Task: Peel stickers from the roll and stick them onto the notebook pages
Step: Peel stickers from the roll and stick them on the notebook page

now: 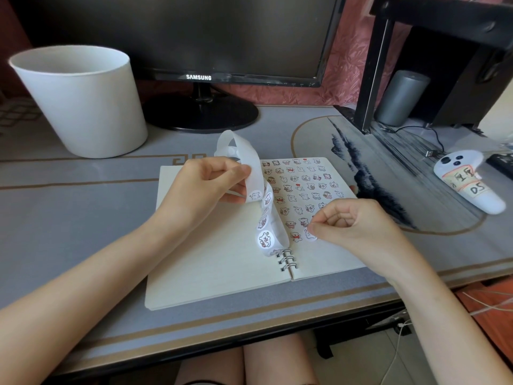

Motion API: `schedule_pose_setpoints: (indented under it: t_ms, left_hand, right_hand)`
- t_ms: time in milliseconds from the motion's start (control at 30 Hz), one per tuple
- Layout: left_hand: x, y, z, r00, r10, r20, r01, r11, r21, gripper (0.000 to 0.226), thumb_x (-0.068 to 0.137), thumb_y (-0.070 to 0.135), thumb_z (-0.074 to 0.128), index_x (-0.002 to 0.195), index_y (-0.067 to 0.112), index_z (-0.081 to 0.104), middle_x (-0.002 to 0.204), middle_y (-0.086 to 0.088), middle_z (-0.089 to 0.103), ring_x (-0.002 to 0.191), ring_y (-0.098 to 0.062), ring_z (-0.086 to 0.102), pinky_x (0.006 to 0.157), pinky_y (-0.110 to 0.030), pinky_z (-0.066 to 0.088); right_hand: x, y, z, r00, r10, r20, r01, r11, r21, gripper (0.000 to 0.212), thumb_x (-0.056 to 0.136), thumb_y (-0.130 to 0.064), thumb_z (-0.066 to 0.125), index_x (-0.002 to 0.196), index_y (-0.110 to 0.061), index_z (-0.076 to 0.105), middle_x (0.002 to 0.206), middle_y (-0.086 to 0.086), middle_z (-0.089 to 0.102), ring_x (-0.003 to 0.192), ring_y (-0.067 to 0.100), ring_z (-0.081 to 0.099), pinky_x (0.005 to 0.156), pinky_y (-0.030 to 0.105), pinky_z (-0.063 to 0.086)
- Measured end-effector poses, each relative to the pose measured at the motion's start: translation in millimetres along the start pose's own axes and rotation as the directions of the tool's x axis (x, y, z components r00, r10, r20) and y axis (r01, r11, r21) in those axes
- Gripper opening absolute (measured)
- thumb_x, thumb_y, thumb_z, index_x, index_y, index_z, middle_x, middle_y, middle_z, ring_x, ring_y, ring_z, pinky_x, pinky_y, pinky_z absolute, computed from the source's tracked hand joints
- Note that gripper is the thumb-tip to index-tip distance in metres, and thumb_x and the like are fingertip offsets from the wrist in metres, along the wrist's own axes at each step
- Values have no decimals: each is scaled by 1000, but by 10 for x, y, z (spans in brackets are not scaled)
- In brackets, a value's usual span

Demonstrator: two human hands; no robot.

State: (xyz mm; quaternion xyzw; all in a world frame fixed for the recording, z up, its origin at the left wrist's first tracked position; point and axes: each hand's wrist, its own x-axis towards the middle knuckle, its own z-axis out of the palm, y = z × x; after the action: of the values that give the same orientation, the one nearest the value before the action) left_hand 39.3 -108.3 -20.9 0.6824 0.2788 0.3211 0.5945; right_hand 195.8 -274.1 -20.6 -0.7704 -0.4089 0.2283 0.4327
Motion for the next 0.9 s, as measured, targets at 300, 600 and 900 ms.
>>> schedule_pose_setpoints:
  t_ms: [300, 600, 900]
  left_hand:
    - [-11, 14, -1, 1000, -6, 5, 6, 1000, -4, 22, 91, 15, 60, 72, 7, 68, 71, -6, 69, 67, -13, 65, 73, -31, 59]
    - [-11, 15, -1, 1000, -8, -1, 8, 1000, 5, 21, 90, 15, 60, 74, 4, 68, 74, -11, 68, 68, -15, 65, 75, -33, 59]
    - [-10, 18, 2, 1000, -10, -2, 10, 1000, 11, 21, 90, 16, 60, 75, 3, 68, 77, -11, 69, 69, -14, 66, 74, -31, 59]
  right_hand:
    - [-8, -5, 11, 1000, -22, -4, 22, 1000, -21, 13, 71, -13, 77, 64, -20, 69, 60, -8, 64, 54, 1, 51, 59, 16, 44]
    - [-20, 10, 19, 999, -49, -1, 48, 996, -74, 13, 70, -17, 78, 64, -21, 68, 56, -10, 59, 50, -1, 45, 54, 14, 39]
    - [18, 57, -14, 999, -35, 9, 36, 998, -61, 15, 77, -13, 74, 77, -24, 64, 66, -9, 58, 55, 4, 48, 64, 25, 41]
